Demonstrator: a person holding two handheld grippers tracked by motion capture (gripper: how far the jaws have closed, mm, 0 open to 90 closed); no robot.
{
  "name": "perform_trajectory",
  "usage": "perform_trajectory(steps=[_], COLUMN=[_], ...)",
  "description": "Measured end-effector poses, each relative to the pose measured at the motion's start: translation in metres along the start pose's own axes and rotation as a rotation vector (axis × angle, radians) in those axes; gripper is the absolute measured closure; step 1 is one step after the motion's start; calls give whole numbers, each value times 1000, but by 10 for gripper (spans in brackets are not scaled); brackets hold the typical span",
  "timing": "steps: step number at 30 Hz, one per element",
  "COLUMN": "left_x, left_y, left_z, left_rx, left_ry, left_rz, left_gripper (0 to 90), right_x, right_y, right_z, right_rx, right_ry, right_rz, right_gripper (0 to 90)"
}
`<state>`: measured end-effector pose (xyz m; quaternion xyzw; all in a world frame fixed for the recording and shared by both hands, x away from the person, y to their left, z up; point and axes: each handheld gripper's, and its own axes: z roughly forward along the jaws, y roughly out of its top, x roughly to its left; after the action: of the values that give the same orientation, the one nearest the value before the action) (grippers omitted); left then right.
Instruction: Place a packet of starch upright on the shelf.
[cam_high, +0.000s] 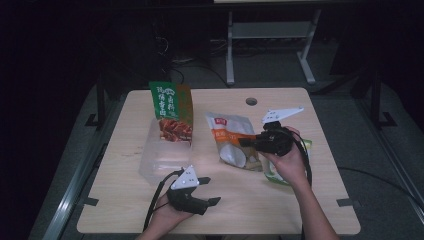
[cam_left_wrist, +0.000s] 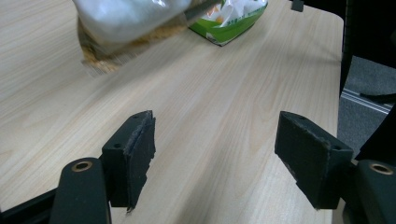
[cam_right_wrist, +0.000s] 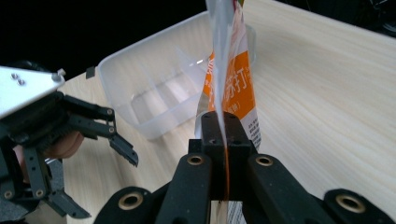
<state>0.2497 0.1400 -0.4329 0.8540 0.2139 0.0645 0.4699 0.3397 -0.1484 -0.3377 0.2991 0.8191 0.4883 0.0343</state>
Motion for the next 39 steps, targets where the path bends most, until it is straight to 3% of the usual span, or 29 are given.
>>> perform_trajectory(steps=[8, 15, 27, 39], left_x=[-3, -4, -3, -5], left_y=[0, 0, 0, 0], left_z=[-1, -4, -6, -6], left_rx=[-7, -8, -18, -14], left_ry=[-2, 4, 5, 1], left_rz=[4, 14, 14, 14], left_gripper=[283, 283, 282, 282], right_x=[4, 11, 22, 32], right_y=[19, 34, 60, 79], right_z=[2, 10, 33, 63], right_rx=[-3, -6, -15, -22], right_ry=[1, 32, 78, 135], right_rz=[-20, -32, -89, -98], right_gripper=[900, 900, 900, 900])
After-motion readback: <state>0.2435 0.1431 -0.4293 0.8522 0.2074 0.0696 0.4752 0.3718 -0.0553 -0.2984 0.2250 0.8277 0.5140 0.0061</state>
